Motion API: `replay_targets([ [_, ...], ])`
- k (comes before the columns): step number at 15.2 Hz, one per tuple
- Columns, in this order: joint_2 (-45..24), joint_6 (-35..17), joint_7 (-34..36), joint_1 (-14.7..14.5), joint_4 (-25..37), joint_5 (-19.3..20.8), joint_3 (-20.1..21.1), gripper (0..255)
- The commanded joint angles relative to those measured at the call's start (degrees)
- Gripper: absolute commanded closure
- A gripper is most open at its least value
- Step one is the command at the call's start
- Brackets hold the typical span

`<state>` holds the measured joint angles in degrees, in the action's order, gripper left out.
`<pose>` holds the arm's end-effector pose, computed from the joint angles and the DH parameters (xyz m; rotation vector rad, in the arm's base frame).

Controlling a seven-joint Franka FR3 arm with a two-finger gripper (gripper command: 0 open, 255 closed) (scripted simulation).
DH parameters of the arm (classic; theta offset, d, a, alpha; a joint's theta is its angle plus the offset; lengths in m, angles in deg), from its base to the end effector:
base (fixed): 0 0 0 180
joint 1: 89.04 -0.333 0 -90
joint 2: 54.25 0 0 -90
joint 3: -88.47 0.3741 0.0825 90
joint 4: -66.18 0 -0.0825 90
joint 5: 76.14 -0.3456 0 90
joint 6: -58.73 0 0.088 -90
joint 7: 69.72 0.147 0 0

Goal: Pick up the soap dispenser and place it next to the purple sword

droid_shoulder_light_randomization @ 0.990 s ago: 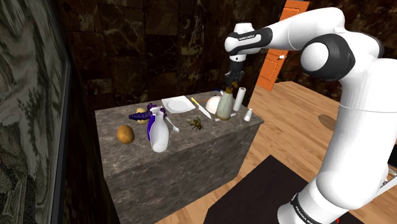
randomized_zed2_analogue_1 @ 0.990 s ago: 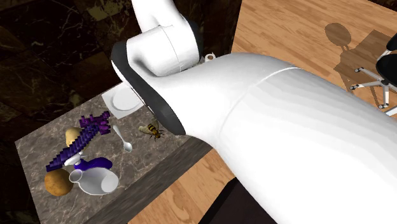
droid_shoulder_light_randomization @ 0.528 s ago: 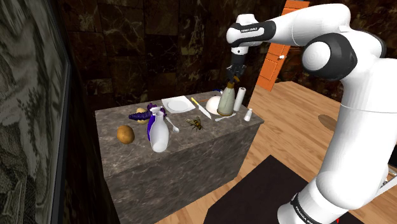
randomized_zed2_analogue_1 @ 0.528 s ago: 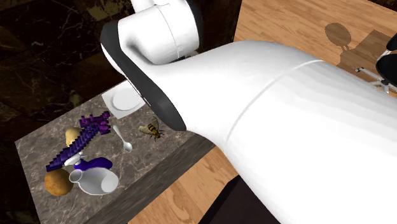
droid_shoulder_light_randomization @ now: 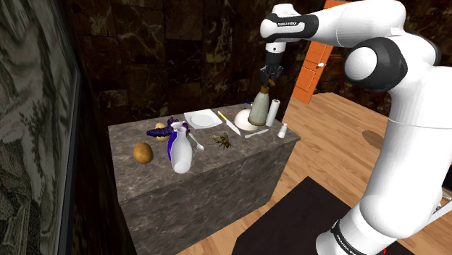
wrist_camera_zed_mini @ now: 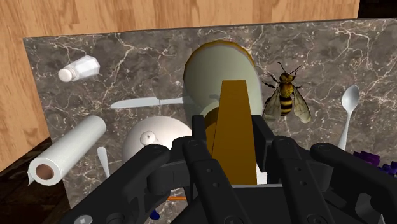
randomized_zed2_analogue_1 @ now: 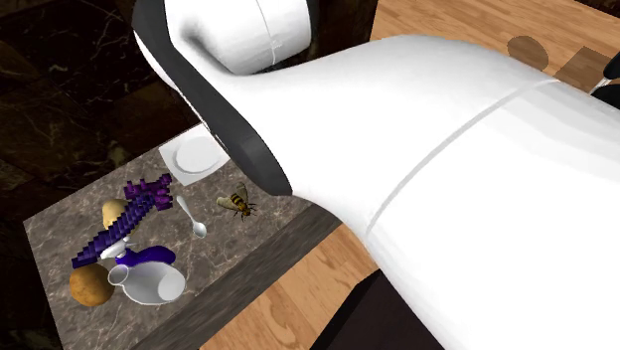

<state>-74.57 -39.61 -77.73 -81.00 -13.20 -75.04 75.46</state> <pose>0.6093 -0.2109 0.5342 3.0335 -0.3221 -0.0591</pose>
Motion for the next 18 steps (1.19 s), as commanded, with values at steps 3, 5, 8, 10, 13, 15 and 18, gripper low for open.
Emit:
replay_targets([
  [3, -0.6, 3.5, -0.3, 0.2, 4.1, -0.1, 0.0, 255],
  [5, -0.9, 5.2, -0.4, 0.3, 6.1, -0.2, -0.1, 255],
  [8, -1.5, 7.9, -0.6, 0.5, 9.4, -0.4, -0.1, 255],
  [10, -2.1, 9.7, -0.8, 0.7, 11.8, -0.5, -0.1, 255],
  [13, -3.2, 12.7, -1.1, 1.0, 15.9, -0.7, -0.1, 255],
  [15, -4.1, 14.7, -1.3, 1.3, 18.9, -0.9, -0.1, 255],
  [18, -5.9, 18.2, -1.6, 1.8, 24.1, -1.3, -0.1, 255],
])
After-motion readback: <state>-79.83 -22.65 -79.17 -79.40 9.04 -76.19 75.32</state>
